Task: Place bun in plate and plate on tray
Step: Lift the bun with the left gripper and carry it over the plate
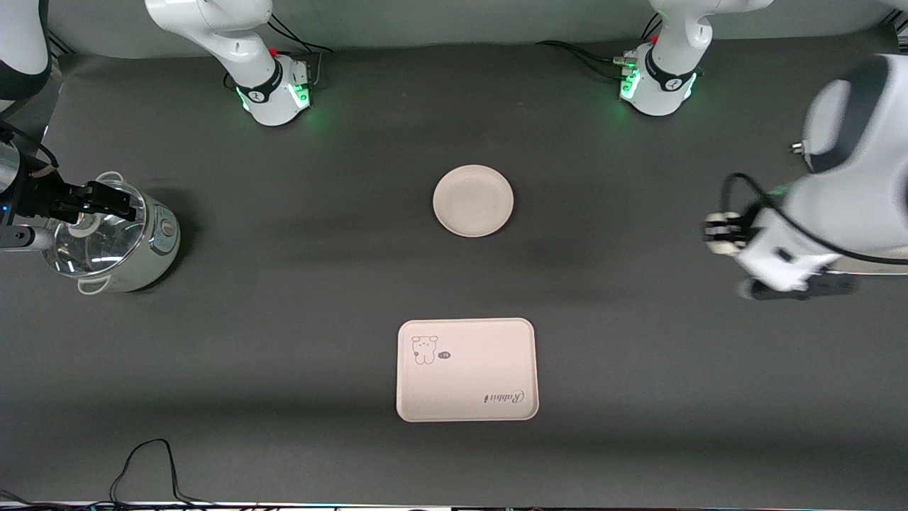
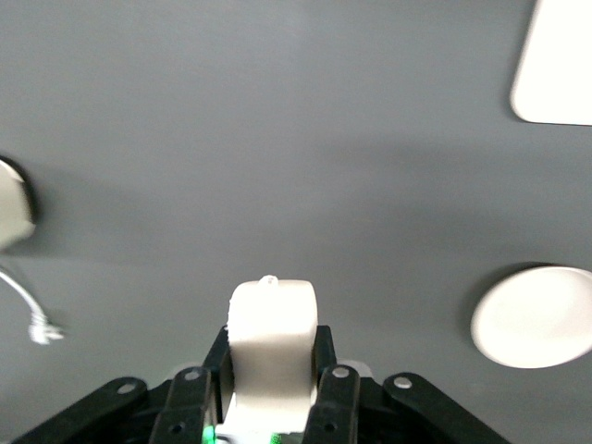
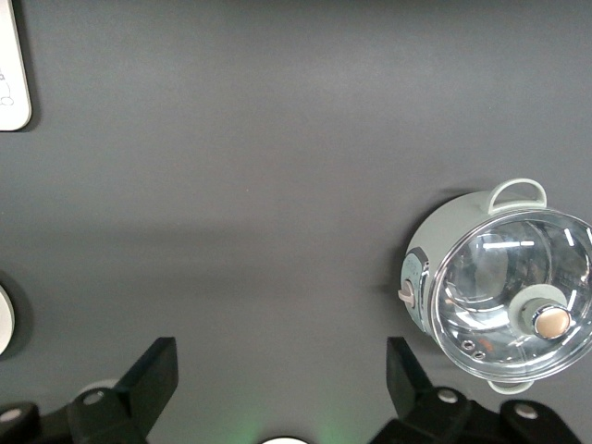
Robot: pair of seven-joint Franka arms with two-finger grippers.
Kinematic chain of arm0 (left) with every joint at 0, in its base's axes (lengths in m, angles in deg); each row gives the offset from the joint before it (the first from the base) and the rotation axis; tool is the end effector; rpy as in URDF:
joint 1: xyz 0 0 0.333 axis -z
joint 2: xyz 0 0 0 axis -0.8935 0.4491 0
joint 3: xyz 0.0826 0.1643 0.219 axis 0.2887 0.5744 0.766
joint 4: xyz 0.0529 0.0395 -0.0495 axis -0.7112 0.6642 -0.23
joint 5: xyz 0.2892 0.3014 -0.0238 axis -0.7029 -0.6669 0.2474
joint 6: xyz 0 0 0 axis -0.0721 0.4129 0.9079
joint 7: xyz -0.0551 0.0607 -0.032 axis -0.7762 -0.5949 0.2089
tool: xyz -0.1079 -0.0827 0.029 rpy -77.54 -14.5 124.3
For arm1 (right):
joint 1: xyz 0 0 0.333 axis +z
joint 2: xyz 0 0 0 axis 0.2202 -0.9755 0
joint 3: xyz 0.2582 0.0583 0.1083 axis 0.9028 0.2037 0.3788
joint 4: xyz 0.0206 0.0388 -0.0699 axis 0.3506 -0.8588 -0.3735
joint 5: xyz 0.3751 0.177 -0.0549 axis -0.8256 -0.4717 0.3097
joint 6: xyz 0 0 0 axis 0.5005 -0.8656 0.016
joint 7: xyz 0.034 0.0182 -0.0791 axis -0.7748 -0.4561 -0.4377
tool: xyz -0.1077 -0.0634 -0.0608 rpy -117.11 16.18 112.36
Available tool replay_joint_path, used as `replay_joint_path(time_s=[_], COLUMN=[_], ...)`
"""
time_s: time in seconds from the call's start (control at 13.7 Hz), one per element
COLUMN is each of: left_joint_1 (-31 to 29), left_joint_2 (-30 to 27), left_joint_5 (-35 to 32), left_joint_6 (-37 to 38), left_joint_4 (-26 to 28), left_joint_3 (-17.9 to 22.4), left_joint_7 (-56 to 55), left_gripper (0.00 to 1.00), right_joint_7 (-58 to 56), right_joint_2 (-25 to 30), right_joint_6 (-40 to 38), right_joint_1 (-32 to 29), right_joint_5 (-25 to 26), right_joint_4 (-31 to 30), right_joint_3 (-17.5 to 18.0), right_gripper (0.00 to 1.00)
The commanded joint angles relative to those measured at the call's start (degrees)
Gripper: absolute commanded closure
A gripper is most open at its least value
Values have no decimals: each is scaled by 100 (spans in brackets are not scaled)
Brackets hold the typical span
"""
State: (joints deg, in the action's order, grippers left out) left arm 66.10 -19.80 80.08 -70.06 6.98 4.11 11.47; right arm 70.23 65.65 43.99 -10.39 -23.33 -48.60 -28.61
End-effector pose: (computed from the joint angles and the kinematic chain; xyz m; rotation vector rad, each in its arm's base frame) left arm 0.6055 -0.1800 0.4763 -3.0381 -0.1585 0.4383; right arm 0.5798 -0.0263 0.5196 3.1255 0.0071 -0.1728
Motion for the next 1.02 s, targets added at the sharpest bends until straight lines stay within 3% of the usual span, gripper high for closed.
replay_joint_path(time_s=[0.0, 0.44, 0.95], left_joint_1=[554, 1865, 2885], left_joint_2=[404, 1186, 1222], left_joint_5=[-3, -82, -117], left_joint_6=[-281, -1433, -3663], left_joint_4=[-251, -173, 1898], left_joint_3=[-484, -503, -503], left_joint_7=[-1581, -3352, -4671], left_gripper=[66, 66, 66], right_joint_7=[-123, -123, -123], right_joint_2=[103, 86, 86], right_joint_6=[16, 25, 34], right_joint_1=[4, 4, 4], right_joint_5=[-58, -58, -58], right_joint_4=[-70, -78, -78], right_joint_3=[-21, -21, -21], right_gripper=[0, 0, 0])
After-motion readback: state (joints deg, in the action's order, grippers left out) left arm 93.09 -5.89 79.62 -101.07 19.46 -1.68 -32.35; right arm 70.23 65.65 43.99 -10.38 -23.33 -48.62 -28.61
